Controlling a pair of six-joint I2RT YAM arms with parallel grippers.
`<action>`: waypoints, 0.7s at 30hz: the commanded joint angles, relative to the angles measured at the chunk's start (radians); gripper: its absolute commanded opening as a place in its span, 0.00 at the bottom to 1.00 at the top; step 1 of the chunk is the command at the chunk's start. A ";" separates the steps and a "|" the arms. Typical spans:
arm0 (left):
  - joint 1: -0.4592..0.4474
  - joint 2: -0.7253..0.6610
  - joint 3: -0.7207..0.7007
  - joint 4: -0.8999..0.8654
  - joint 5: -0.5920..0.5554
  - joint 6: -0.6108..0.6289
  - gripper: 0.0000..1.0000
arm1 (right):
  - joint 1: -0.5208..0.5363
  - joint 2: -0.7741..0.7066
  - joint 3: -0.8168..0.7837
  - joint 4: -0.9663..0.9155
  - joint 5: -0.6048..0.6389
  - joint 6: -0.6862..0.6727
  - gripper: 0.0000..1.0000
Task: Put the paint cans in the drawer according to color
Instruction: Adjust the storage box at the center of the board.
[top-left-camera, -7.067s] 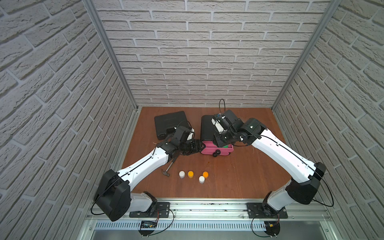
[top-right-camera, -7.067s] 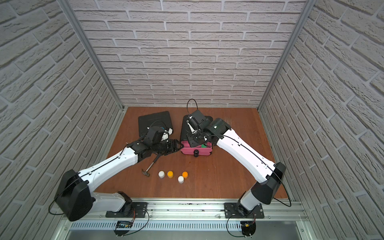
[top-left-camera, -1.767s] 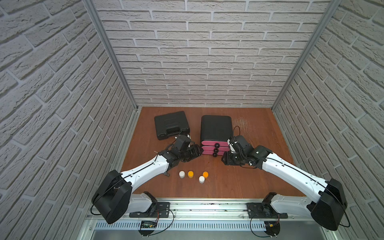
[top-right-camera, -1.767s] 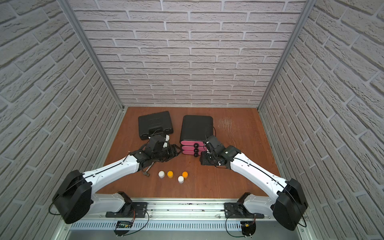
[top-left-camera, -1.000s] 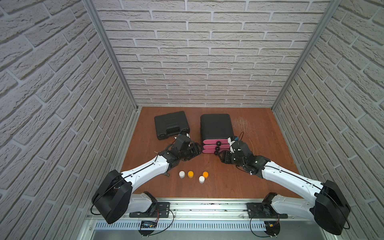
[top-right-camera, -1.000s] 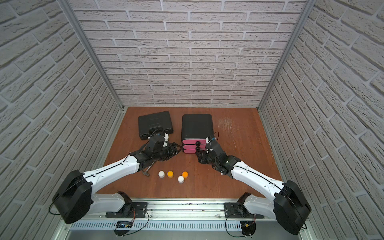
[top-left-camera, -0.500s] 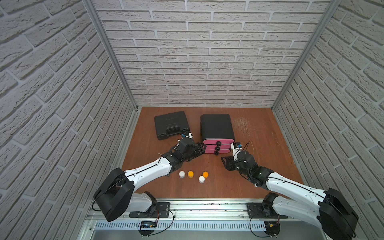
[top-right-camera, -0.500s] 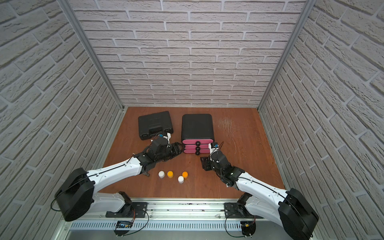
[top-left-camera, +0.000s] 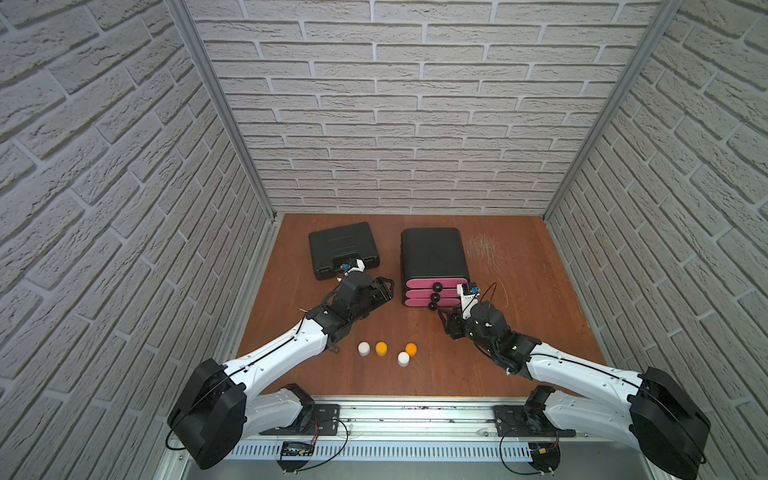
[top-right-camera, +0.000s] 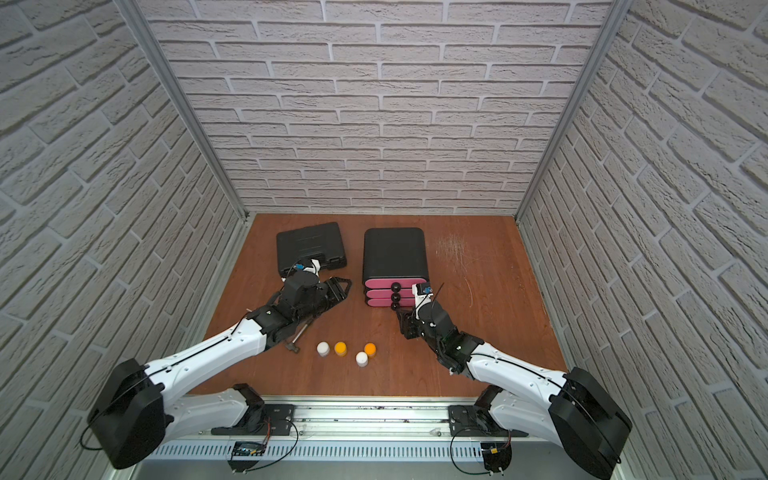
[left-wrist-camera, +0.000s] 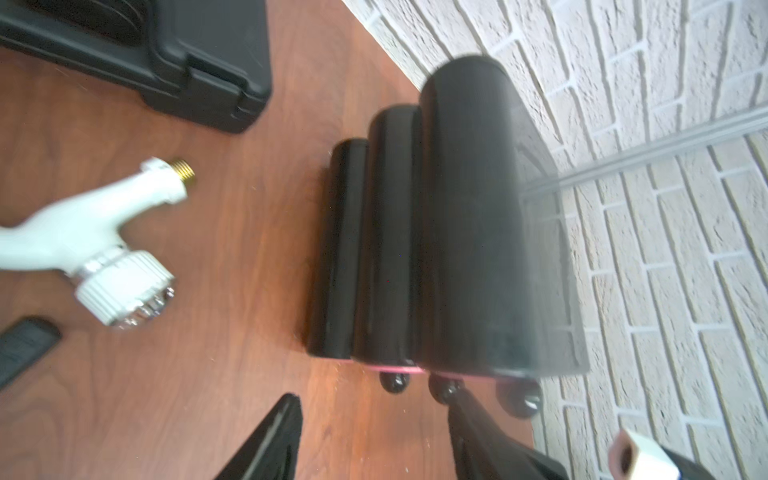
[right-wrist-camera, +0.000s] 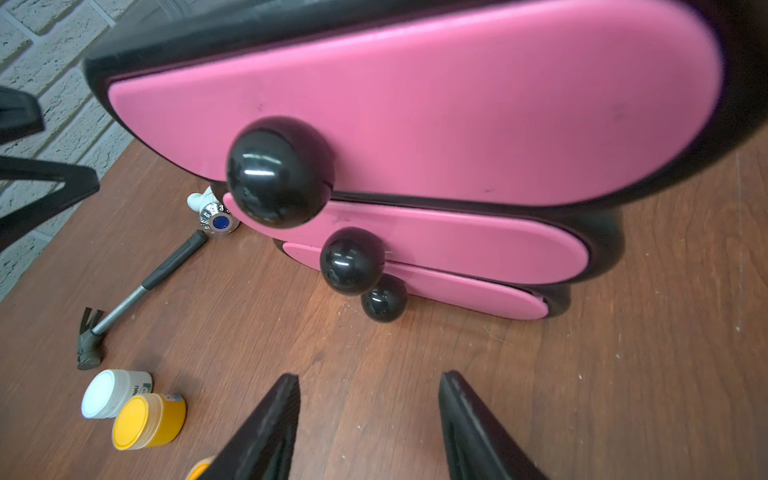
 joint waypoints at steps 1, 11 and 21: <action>0.044 0.089 0.057 -0.010 0.086 0.026 0.59 | 0.002 -0.047 0.010 -0.030 0.023 0.009 0.58; 0.051 0.322 0.148 0.132 0.217 -0.042 0.53 | -0.019 -0.143 0.016 -0.148 0.010 0.022 0.58; 0.019 0.385 0.148 0.215 0.261 -0.074 0.53 | -0.067 -0.210 0.016 -0.230 -0.016 0.026 0.58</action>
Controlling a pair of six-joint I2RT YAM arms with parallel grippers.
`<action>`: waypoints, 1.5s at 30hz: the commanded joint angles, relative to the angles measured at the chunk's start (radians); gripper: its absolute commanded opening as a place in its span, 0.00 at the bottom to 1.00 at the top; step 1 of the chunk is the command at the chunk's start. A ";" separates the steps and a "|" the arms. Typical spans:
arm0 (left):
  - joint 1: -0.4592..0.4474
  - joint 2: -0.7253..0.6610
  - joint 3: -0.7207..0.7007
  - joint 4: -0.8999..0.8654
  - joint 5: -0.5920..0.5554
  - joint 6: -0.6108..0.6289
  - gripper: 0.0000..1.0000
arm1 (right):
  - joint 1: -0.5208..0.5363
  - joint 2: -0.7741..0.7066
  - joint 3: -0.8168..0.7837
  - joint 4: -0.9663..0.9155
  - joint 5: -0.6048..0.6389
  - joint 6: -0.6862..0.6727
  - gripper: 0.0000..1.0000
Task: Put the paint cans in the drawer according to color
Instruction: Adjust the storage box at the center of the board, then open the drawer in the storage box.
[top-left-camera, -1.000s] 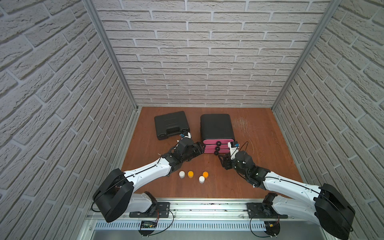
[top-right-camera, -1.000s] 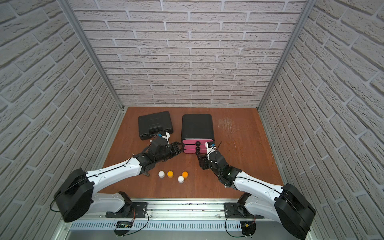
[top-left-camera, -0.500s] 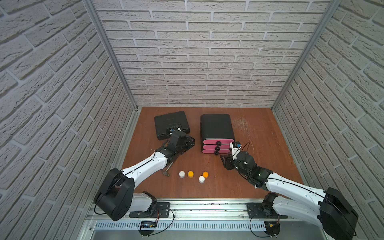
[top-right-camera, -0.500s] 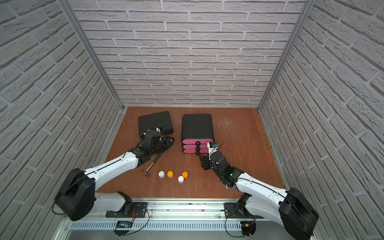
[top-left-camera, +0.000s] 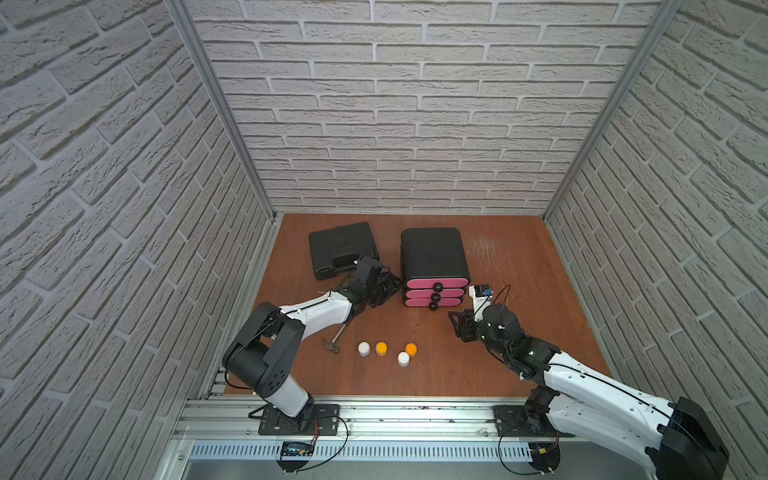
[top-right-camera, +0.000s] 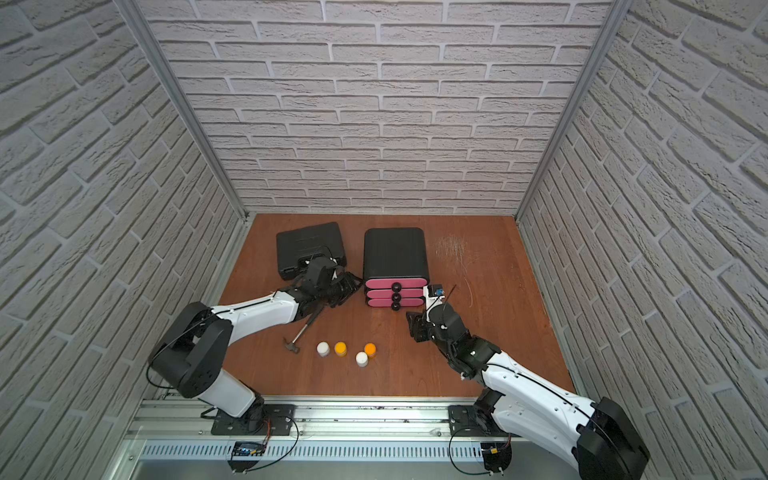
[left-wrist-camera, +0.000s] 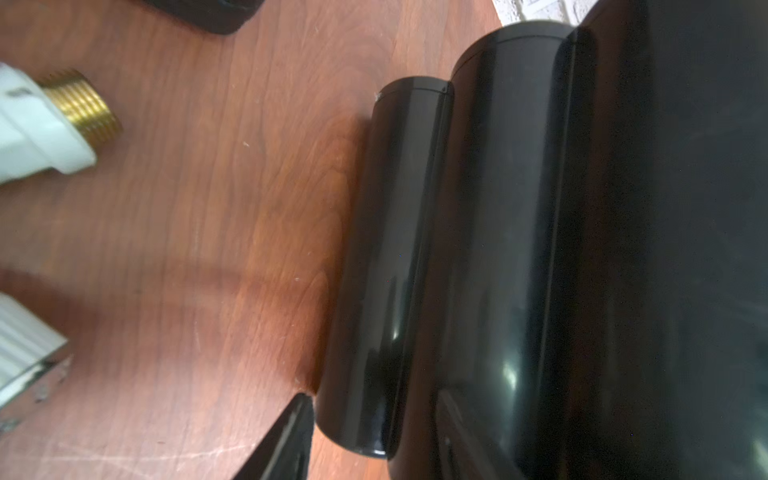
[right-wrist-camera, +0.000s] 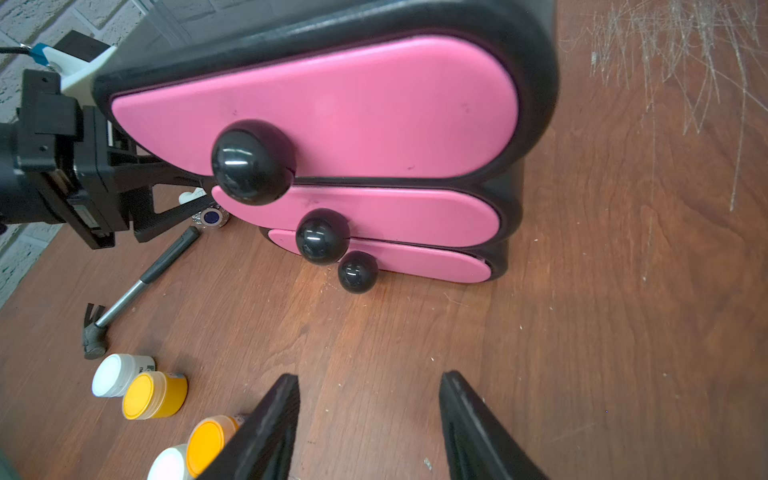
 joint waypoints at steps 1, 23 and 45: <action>-0.032 0.015 0.018 0.099 0.047 -0.013 0.53 | -0.023 -0.025 0.017 -0.026 -0.015 0.011 0.58; -0.035 -0.166 -0.096 0.025 -0.059 -0.019 0.57 | -0.052 0.254 -0.029 0.432 -0.051 -0.184 0.56; 0.013 -0.286 -0.165 -0.044 -0.089 -0.019 0.58 | -0.088 0.418 -0.056 0.676 -0.002 -0.269 0.51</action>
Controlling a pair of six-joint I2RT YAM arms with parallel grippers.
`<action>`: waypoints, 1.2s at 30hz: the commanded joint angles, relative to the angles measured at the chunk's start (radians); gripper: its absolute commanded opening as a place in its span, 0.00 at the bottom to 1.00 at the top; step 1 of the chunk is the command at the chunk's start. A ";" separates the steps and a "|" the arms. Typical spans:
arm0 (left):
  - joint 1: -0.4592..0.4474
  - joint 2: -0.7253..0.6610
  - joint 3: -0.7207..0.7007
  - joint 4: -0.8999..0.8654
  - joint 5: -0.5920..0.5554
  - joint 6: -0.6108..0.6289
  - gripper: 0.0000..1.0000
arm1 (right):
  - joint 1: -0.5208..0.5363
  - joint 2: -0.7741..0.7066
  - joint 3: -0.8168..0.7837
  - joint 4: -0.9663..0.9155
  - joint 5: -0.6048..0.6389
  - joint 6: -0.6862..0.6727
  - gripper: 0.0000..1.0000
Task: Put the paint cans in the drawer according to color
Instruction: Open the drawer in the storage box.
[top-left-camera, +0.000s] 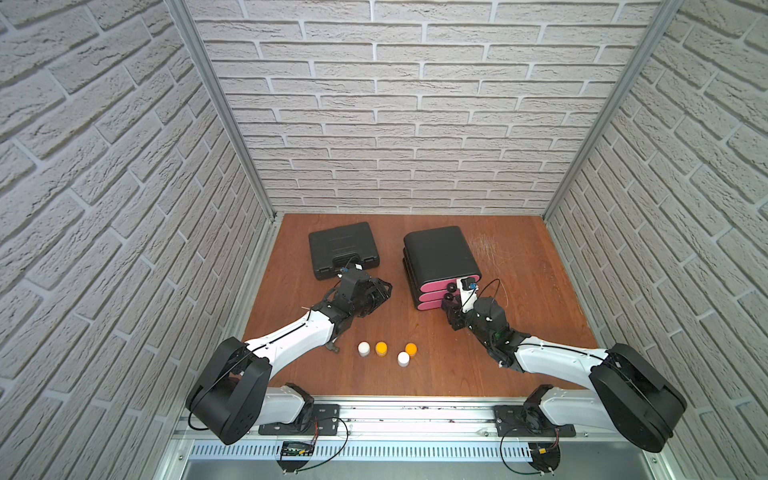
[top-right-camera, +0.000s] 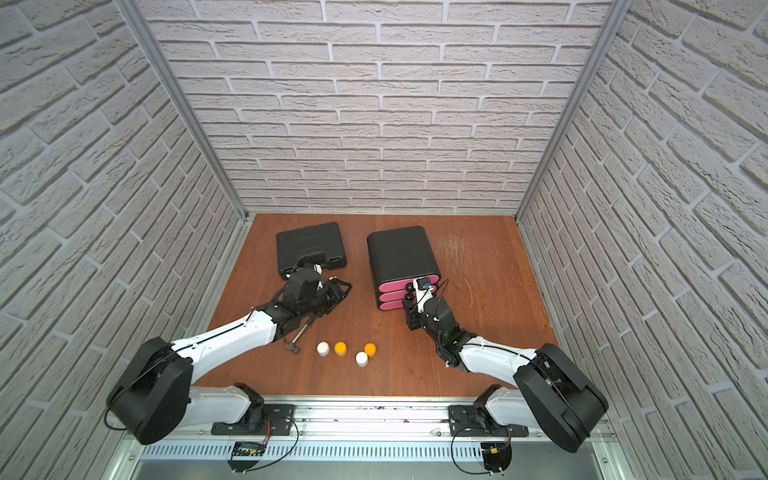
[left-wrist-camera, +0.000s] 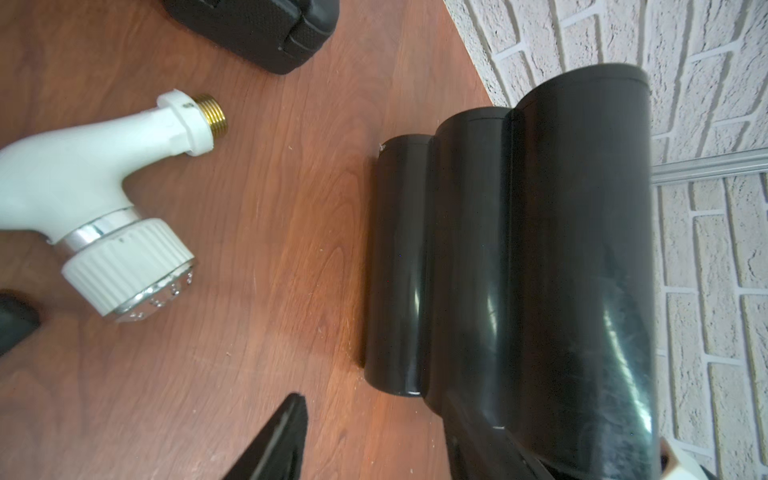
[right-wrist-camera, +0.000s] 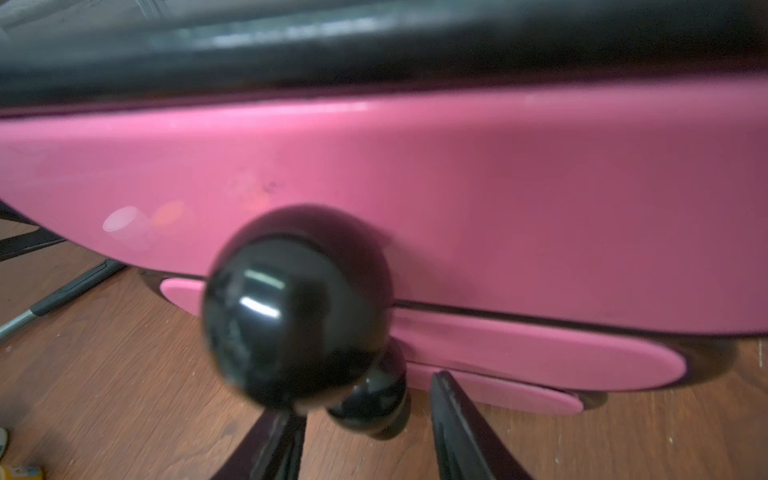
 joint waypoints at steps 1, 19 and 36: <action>0.008 -0.020 0.005 -0.004 -0.009 0.002 0.58 | -0.009 0.024 0.000 0.104 0.008 -0.016 0.50; 0.018 -0.035 0.003 -0.020 -0.014 0.005 0.58 | -0.018 0.049 -0.002 0.153 0.006 -0.016 0.37; 0.017 -0.035 0.006 -0.006 0.008 0.008 0.58 | -0.018 -0.137 -0.090 0.010 0.003 -0.003 0.30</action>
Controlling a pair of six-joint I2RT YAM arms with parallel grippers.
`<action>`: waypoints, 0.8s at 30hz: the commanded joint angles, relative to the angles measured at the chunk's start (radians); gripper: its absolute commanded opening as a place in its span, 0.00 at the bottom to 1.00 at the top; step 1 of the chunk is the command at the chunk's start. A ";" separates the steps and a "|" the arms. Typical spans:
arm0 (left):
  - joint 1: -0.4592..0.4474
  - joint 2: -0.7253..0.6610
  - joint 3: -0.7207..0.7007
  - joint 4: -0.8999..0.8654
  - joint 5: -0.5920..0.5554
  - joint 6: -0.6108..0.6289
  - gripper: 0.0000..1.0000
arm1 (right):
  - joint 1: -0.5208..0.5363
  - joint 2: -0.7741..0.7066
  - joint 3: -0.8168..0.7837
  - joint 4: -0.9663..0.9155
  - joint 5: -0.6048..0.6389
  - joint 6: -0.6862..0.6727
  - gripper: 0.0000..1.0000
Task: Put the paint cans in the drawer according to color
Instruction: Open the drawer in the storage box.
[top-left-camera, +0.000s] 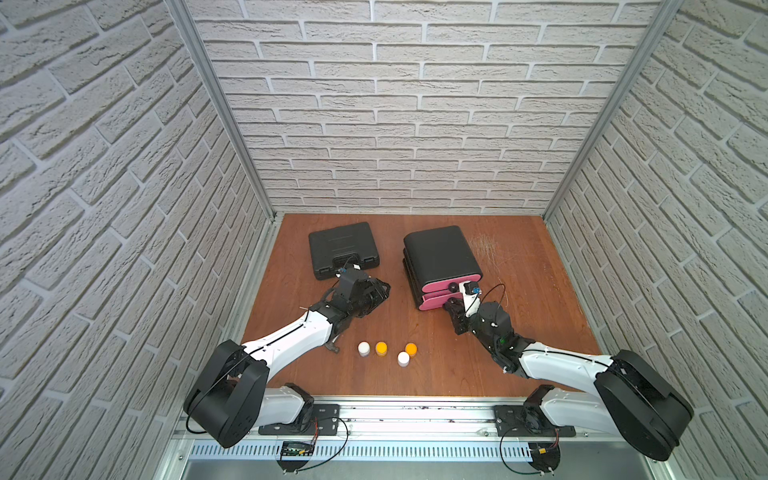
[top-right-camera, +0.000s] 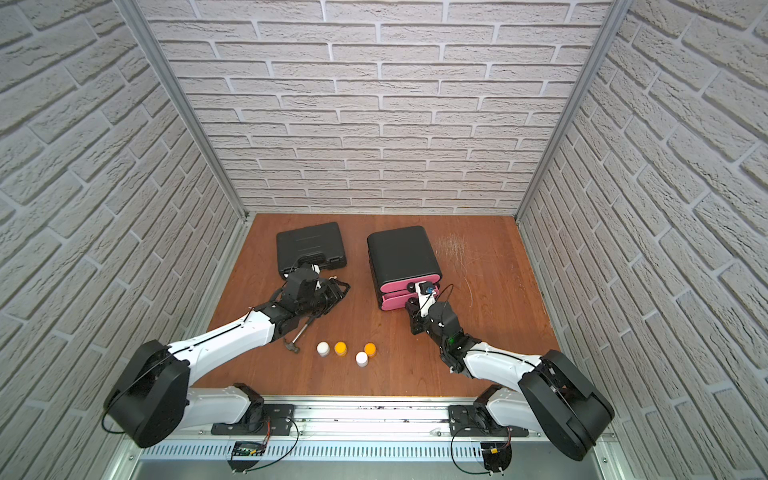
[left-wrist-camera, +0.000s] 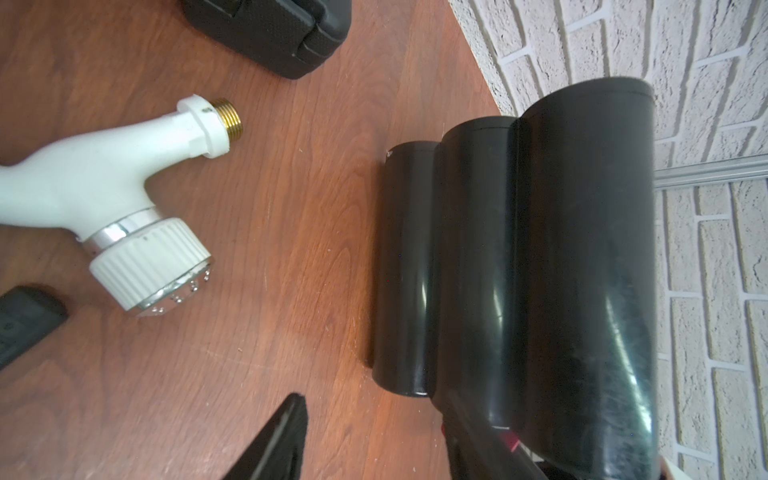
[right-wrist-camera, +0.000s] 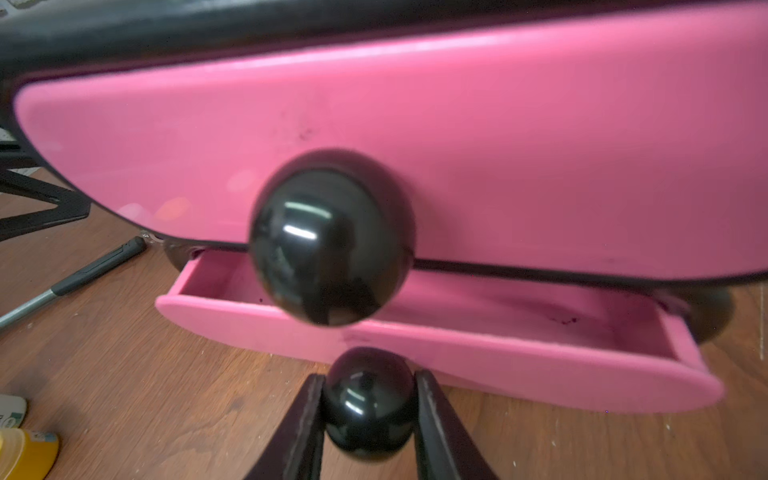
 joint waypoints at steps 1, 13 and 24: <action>0.004 -0.019 0.007 0.022 0.012 0.007 0.58 | -0.013 -0.063 -0.018 -0.013 0.038 0.012 0.30; 0.002 -0.040 -0.010 0.026 0.010 0.009 0.58 | -0.012 -0.237 -0.041 -0.172 0.041 0.021 0.30; 0.002 -0.045 -0.017 0.038 0.014 0.010 0.58 | -0.012 -0.385 -0.092 -0.287 0.038 0.043 0.31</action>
